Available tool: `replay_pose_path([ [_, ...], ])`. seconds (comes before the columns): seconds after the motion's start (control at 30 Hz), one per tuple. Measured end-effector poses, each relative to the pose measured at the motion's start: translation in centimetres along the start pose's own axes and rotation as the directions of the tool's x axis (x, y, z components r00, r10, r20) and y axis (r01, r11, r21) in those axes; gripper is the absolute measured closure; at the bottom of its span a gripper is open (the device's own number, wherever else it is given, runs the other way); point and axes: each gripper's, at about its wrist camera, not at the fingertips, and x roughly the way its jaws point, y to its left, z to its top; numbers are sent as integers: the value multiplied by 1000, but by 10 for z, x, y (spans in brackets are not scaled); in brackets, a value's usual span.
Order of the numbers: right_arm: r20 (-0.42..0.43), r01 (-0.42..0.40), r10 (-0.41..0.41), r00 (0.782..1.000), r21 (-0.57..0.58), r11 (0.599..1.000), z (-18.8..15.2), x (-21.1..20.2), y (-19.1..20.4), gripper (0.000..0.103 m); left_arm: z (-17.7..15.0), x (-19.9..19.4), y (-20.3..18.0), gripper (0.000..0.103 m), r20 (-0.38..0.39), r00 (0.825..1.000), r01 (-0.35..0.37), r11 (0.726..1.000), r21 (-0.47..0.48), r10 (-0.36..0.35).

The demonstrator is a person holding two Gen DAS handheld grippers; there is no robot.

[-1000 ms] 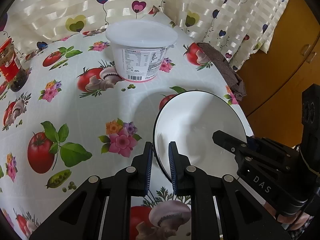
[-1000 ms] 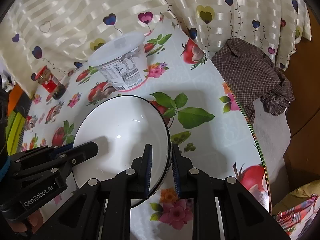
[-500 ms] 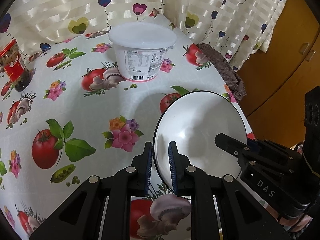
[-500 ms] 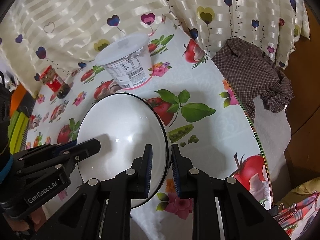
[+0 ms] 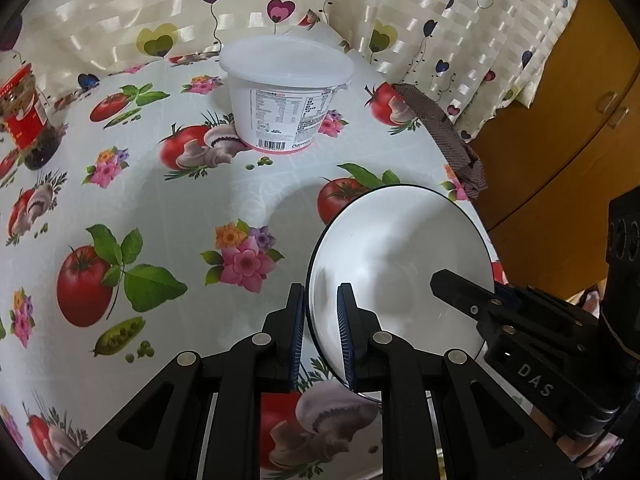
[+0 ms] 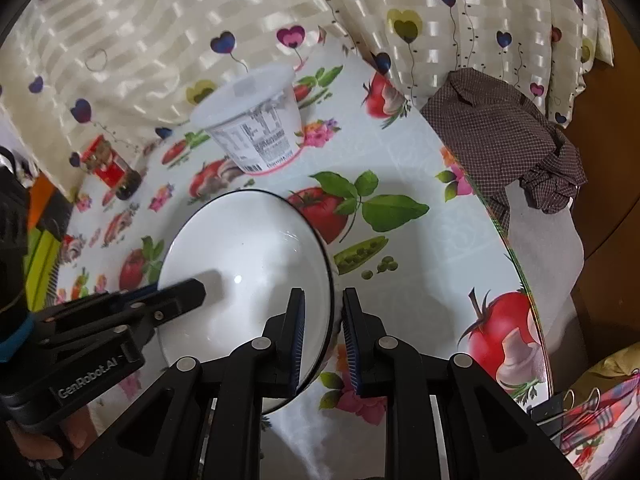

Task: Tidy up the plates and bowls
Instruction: 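Lift the second white bowl off the table with both grippers, then carry the held bowl with both grippers over the bowl on the floral plate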

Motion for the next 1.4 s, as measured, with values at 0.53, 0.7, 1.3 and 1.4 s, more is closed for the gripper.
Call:
replay_pose_path([
  [0.53,5,-29,28,1000,28,999,-9,-20,8,84,-10,-19,2,86,12,1000,5,1000,-24,-5],
  [0.7,14,-36,36,999,23,999,-12,-31,16,84,-12,-32,0,86,34,999,-5,1000,-17,6],
  [1.3,71,-67,65,995,20,998,-38,-94,39,84,-35,-101,-14,86,113,993,-17,1000,-1,17],
  [1.4,73,-74,72,995,30,997,-46,-102,41,84,-43,-109,-16,86,121,993,-17,1000,3,16],
])
